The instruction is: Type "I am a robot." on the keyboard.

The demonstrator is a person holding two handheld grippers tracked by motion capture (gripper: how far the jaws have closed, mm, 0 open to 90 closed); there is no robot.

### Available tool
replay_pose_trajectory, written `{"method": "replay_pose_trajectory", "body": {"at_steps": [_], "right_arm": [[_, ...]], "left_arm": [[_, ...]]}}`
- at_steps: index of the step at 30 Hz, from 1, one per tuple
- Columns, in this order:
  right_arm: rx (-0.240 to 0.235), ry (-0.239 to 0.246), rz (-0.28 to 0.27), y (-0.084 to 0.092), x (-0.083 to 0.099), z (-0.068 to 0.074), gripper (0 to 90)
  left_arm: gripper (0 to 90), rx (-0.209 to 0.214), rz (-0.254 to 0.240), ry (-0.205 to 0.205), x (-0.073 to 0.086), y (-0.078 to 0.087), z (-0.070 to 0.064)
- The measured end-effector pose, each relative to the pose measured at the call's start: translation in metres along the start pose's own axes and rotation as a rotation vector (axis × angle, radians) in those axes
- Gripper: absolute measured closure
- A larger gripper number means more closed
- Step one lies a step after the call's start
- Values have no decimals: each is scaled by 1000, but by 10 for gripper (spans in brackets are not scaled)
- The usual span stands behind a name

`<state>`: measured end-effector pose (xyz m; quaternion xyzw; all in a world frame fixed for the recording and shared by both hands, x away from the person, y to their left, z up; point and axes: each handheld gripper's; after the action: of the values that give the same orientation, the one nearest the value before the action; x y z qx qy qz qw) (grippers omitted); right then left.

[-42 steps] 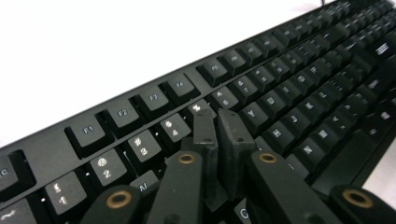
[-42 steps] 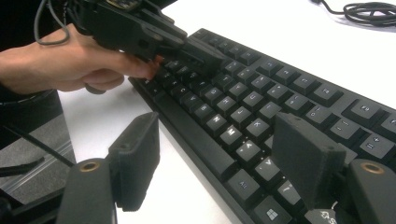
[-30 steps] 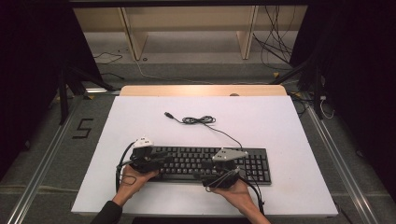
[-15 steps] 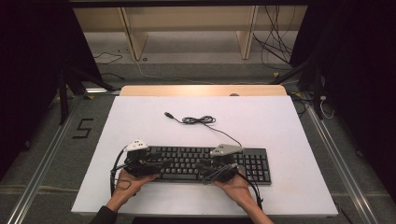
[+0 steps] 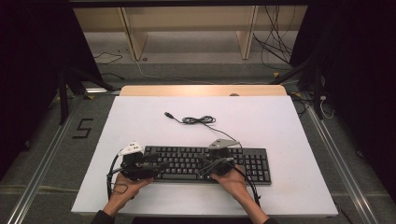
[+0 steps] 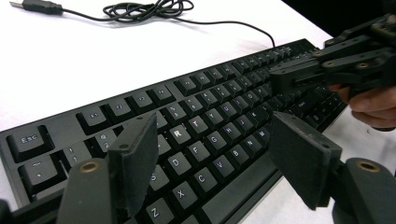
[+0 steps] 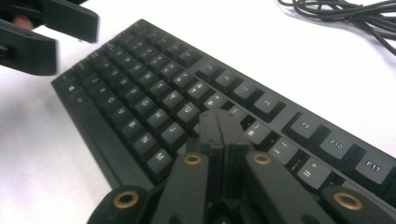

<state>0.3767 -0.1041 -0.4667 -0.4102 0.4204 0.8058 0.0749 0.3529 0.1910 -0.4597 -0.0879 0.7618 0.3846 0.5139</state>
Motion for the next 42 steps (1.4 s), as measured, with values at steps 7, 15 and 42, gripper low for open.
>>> {"method": "replay_pose_trajectory", "body": {"at_steps": [7,15,42], "right_arm": [[25,-5,12,-9,-3,-1,900],[51,4,34,-18,-4,0,900],[33,-40,-11,-10,-5,-2,783]], "left_arm": [[305,-3,-6,1,2,3,-1],[293,-3,-2,-7,5,5,-2],[289,-10,-33,-4,9,12,-5]]}}
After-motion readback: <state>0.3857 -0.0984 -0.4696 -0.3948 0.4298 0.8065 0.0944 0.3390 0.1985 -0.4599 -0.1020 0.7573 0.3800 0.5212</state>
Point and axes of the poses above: each handheld gripper's, and its own axes: y roughly backward along the jaws, x roughly out of its underside, z roughly to its left, and after that the axes turned 10 degrees about -y, right-handed
